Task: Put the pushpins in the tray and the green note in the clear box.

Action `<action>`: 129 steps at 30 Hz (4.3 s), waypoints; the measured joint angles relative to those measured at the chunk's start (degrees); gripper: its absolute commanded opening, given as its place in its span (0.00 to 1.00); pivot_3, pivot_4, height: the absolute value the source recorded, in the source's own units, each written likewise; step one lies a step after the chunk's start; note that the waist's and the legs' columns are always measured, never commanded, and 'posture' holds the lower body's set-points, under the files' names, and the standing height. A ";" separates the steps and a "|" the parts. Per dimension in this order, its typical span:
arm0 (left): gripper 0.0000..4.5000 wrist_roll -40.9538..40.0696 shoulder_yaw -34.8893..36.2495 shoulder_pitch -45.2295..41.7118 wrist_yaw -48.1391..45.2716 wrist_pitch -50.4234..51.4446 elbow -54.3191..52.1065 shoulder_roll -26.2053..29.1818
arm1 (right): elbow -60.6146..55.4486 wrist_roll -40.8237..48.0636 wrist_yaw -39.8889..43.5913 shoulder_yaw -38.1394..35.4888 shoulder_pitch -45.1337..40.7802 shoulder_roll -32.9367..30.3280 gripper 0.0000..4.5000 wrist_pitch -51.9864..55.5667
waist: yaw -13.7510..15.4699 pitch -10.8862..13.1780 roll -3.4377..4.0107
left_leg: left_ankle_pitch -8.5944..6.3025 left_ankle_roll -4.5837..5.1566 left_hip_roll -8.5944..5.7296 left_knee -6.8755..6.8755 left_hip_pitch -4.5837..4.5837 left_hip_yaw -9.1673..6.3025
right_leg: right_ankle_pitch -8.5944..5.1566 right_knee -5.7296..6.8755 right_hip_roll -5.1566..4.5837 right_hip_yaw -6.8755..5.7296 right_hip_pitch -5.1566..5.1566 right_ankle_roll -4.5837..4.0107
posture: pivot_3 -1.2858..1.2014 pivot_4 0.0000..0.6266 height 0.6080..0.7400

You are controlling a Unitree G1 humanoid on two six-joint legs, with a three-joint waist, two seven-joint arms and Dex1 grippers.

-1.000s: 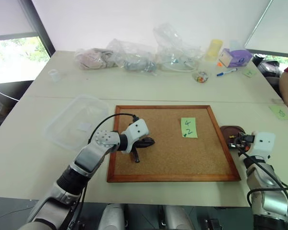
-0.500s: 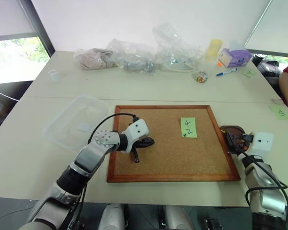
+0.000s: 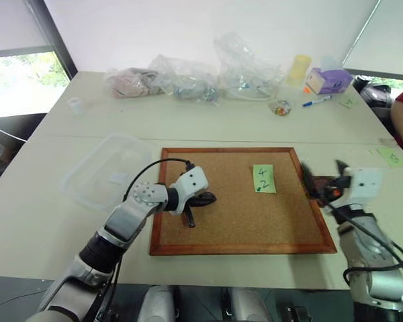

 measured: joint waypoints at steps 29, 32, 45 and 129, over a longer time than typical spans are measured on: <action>0.00 0.19 0.07 -0.06 -0.08 -0.80 0.58 0.06 | 6.92 -2.72 4.76 10.68 -1.10 4.17 0.01 0.69 | -0.01 -0.01 -0.02 | 0.00 0.00 0.00 0.01 0.02 0.01 | -0.04 0.01 0.02 -0.01 0.00 -0.06 | 0.52 0.24 0.98; 0.00 0.19 0.07 -0.06 -0.10 -0.81 0.58 0.10 | 6.92 -2.73 4.74 10.58 -1.10 4.17 0.01 0.70 | -0.01 -0.01 -0.03 | 0.00 0.00 0.00 0.01 0.02 0.01 | -0.04 0.02 0.02 -0.01 0.00 -0.06 | 0.52 0.24 0.98; 0.00 -4.19 4.68 -2.96 -3.12 -0.94 5.81 -1.22 | 0.16 -3.18 2.49 8.24 -0.66 3.68 0.01 1.76 | 0.08 0.02 0.00 | 0.01 -0.01 -0.01 0.02 -0.05 0.02 | 0.03 0.01 0.02 -0.03 -0.04 0.06 | 0.52 0.24 0.98; 0.00 -20.74 25.15 -22.08 -0.74 19.58 29.97 -27.24 | 4.29 -2.09 -10.11 -12.23 1.14 -1.02 0.00 9.95 | -0.08 0.10 -0.07 | 0.03 -0.04 -0.58 -0.01 -0.13 -1.54 | 0.03 0.06 0.42 0.08 0.03 0.29 | 0.52 0.24 0.98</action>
